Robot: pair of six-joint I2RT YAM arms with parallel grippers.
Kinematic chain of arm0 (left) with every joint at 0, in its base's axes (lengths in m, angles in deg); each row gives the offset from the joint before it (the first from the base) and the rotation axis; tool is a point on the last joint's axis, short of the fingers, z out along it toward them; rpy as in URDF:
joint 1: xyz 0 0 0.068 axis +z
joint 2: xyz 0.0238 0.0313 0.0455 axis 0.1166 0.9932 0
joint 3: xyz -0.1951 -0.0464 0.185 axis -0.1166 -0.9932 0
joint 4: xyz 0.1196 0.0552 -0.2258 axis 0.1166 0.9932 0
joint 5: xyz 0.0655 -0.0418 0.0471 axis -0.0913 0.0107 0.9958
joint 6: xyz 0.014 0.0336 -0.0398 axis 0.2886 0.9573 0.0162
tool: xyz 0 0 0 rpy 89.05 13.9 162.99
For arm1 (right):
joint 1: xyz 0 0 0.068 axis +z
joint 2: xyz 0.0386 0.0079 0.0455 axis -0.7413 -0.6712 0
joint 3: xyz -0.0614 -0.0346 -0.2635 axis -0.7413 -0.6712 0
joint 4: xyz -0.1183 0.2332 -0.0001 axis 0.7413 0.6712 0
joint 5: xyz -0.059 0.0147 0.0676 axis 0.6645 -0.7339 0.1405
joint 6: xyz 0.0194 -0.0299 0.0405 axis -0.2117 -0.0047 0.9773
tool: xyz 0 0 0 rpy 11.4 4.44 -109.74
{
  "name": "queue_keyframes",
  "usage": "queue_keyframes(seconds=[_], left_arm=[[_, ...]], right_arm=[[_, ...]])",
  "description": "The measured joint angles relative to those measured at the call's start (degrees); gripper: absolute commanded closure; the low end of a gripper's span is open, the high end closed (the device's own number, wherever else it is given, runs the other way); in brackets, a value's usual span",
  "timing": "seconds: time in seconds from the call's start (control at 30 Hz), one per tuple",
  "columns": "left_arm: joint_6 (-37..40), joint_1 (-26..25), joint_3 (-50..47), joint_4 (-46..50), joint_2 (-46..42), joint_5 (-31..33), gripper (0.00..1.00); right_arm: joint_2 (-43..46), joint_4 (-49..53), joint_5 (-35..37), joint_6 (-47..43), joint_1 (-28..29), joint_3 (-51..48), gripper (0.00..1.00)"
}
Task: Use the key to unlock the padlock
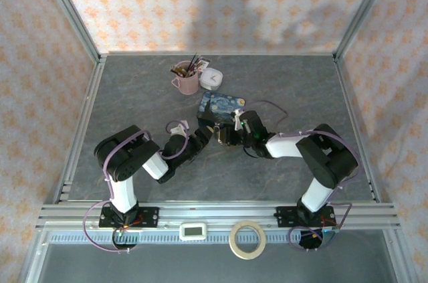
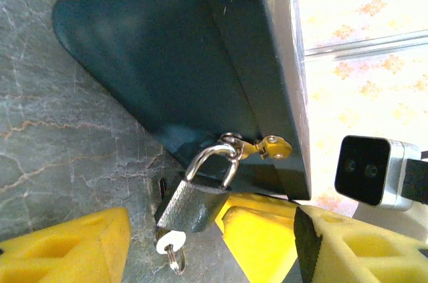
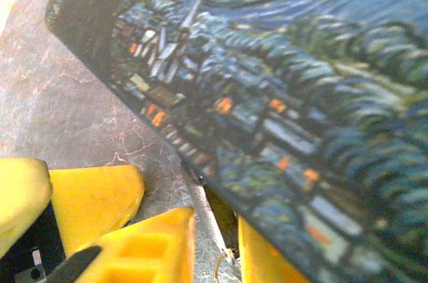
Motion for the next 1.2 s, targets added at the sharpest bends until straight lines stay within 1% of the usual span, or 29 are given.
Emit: queue_keyframes(seconds=[0.1,0.17,0.23,0.3,0.4,0.67,0.77,1.07,1.2], left_arm=[[-0.07,-0.04,0.0,-0.11,0.02,0.0,0.37],[-0.13,-0.13,0.0,-0.15,0.02,0.0,0.37],[-0.5,-0.15,-0.02,-0.24,0.02,-0.02,0.37],[-0.7,-0.15,-0.07,-0.31,0.02,-0.02,0.37],[-0.94,-0.15,-0.07,-0.42,0.15,-0.02,0.37],[-0.92,-0.15,-0.11,-3.85,2.08,0.0,0.37],[-1.05,-0.15,0.37,-5.99,3.78,-0.02,0.39],[-3.19,-1.97,3.56,-7.8,6.78,0.0,0.42],[-5.22,-2.14,4.9,-9.4,8.39,0.0,0.49]], right_arm=[[-2.01,-0.85,-1.09,-0.13,0.0,0.44,0.66],[-3.56,-1.77,-1.4,-0.42,0.0,0.61,0.69],[-4.0,-2.6,-1.88,-0.35,0.0,0.92,0.82],[-4.13,-2.93,-2.32,-0.37,0.0,0.92,0.91],[-4.13,-3.76,-2.91,-0.04,-0.02,0.92,0.99],[-2.29,-3.13,-8.5,2.54,-2.67,0.68,1.0],[-1.44,-3.06,-11.15,3.89,-3.61,0.68,1.0],[-1.33,-3.63,-17.59,8.0,-3.98,-0.02,1.0],[-1.33,-3.76,-18.86,8.83,-4.42,-0.13,1.0]])
